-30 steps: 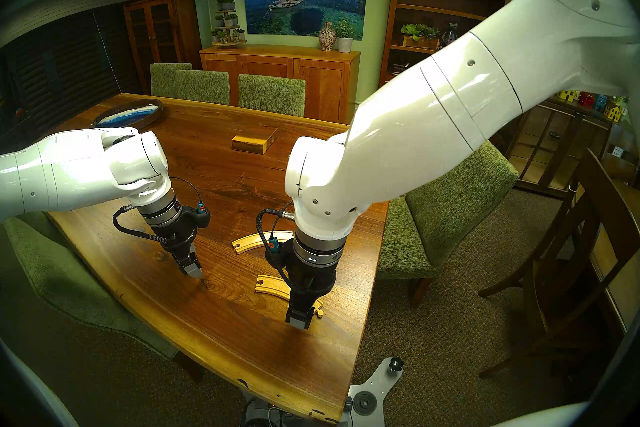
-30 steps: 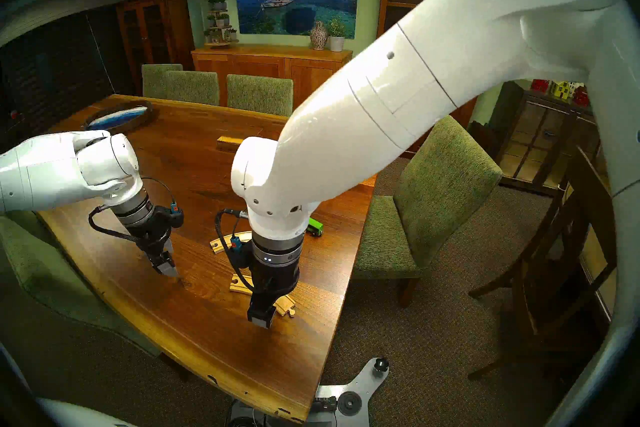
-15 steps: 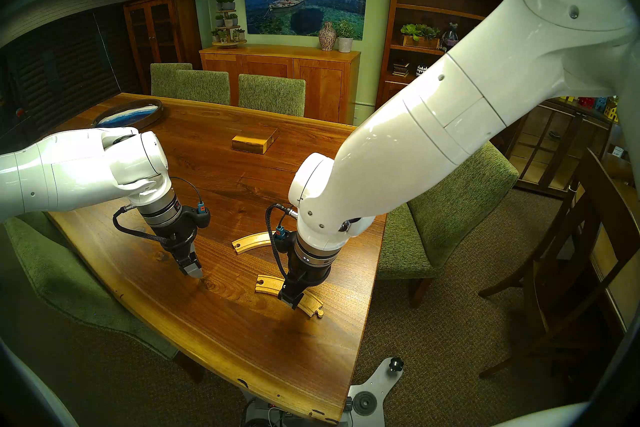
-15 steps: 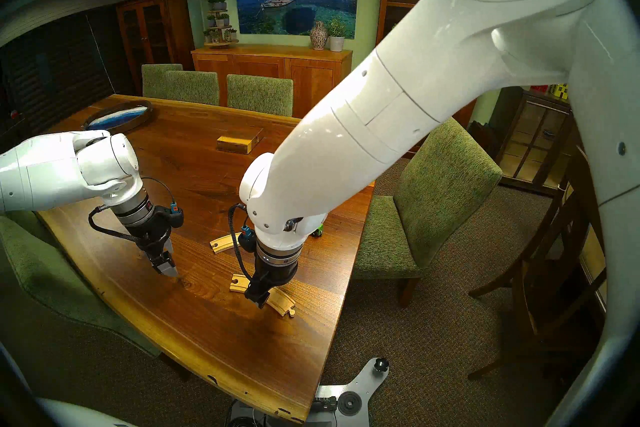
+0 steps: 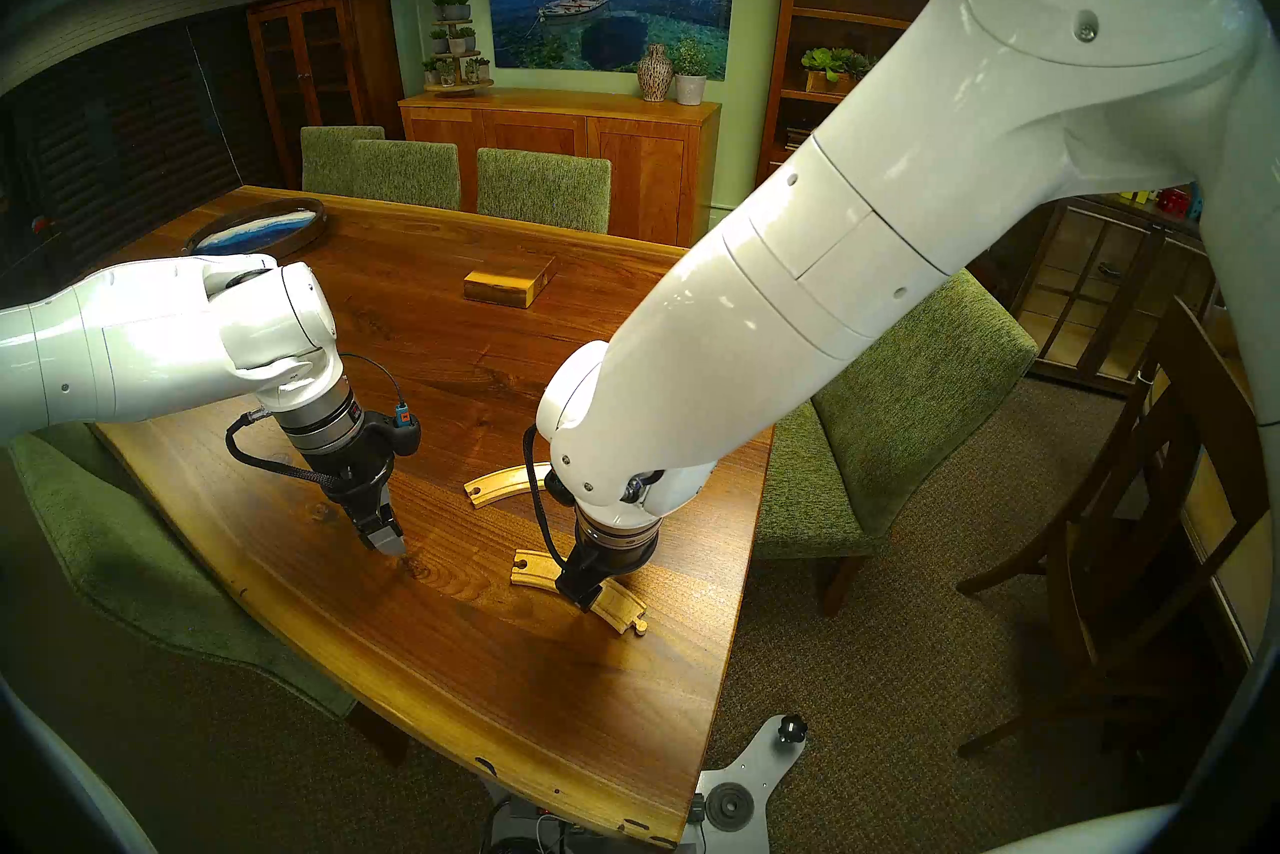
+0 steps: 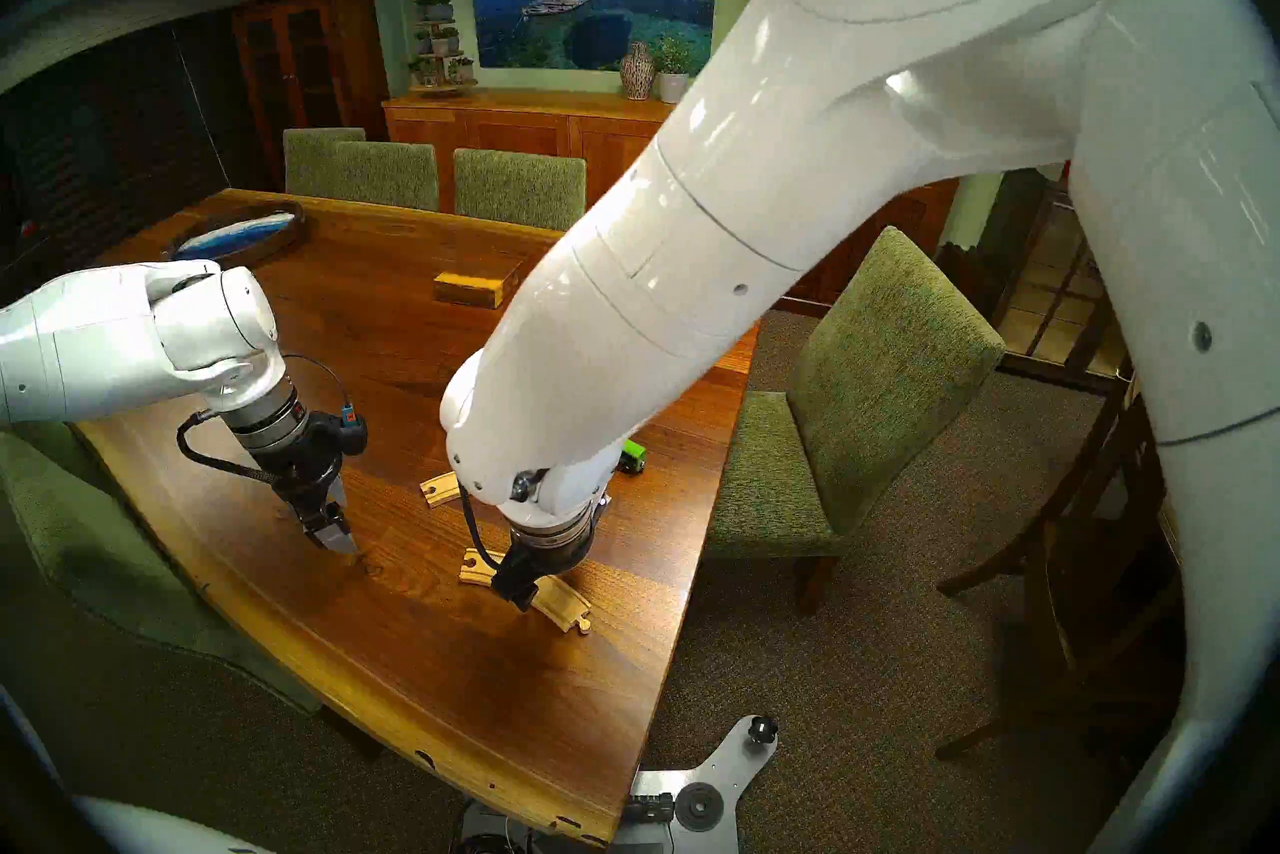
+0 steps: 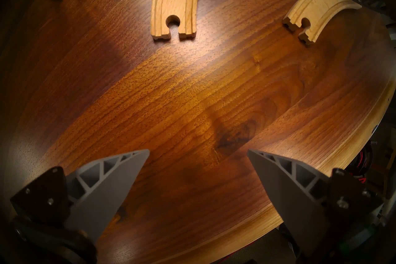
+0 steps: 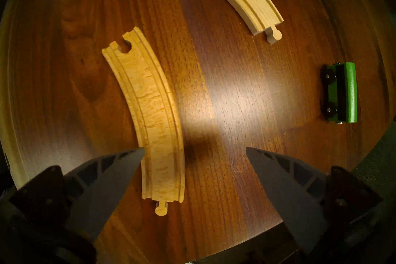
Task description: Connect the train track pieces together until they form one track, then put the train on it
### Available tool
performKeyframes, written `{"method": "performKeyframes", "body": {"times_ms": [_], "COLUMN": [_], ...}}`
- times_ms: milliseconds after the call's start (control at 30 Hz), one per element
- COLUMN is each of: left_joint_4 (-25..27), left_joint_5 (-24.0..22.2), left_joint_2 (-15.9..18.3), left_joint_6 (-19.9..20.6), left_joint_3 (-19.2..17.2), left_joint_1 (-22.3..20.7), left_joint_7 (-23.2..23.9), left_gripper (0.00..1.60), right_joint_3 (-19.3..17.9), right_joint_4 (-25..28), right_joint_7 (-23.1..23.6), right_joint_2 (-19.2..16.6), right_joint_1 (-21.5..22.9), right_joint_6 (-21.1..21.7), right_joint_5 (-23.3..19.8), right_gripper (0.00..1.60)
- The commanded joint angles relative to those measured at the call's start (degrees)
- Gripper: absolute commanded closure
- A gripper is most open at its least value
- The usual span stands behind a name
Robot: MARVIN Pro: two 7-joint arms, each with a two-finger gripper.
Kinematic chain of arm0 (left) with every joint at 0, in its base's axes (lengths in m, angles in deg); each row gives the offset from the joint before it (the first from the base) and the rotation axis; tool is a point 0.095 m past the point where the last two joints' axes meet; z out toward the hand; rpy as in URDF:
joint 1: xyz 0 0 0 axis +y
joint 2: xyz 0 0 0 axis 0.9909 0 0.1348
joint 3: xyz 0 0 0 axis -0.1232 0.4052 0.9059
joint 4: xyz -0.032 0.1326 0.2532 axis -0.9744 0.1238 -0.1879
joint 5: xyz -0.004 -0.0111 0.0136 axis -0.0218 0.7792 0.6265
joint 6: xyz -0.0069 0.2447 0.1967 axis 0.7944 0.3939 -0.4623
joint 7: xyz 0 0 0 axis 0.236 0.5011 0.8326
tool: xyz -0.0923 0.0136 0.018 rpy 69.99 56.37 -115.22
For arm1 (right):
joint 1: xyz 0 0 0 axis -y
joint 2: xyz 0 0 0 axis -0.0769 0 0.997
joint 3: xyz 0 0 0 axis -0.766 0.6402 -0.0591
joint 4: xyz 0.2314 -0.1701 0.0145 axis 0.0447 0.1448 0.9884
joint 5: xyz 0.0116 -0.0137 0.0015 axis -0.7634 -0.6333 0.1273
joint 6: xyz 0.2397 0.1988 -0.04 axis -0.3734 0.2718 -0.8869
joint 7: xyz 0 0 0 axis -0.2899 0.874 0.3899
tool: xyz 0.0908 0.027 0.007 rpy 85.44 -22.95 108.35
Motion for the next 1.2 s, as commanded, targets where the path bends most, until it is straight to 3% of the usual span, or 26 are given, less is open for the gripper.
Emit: {"method": "performKeyframes", "body": {"times_ms": [0, 233, 967, 1000, 1067, 1167], "left_joint_4": [0.14, 0.14, 0.15, 0.15, 0.15, 0.15], "left_joint_5": [0.16, 0.16, 0.17, 0.17, 0.17, 0.17], "left_joint_2": [0.12, 0.12, 0.13, 0.13, 0.13, 0.13], "left_joint_6": [0.06, 0.07, 0.07, 0.07, 0.07, 0.07], "left_joint_3": [-1.22, -1.22, -1.22, -1.22, -1.22, -1.22], "left_joint_1": [-1.9, -1.9, -1.91, -1.91, -1.91, -1.91], "left_joint_7": [0.12, 0.12, 0.12, 0.12, 0.12, 0.13], "left_gripper": [0.0, 0.0, 0.0, 0.0, 0.0, 0.0], "right_joint_3": [0.08, 1.47, 3.78, 3.84, 3.86, 3.97], "right_joint_4": [0.41, 0.17, -5.77, -6.1, -6.67, -7.14], "right_joint_7": [3.24, 6.24, 11.83, 11.85, 11.67, 11.55], "right_joint_2": [-1.96, -2.38, -0.47, -0.3, -0.05, 0.19], "right_joint_1": [0.16, -0.15, -3.9, -4.14, -4.52, -4.82], "right_joint_6": [-0.75, -0.79, 3.9, 4.2, 4.74, 5.11], "right_joint_5": [3.12, 5.12, 5.79, 5.66, 4.89, 4.65], "right_gripper": [0.0, 0.0, 0.0, 0.16, 0.29, 0.28]}}
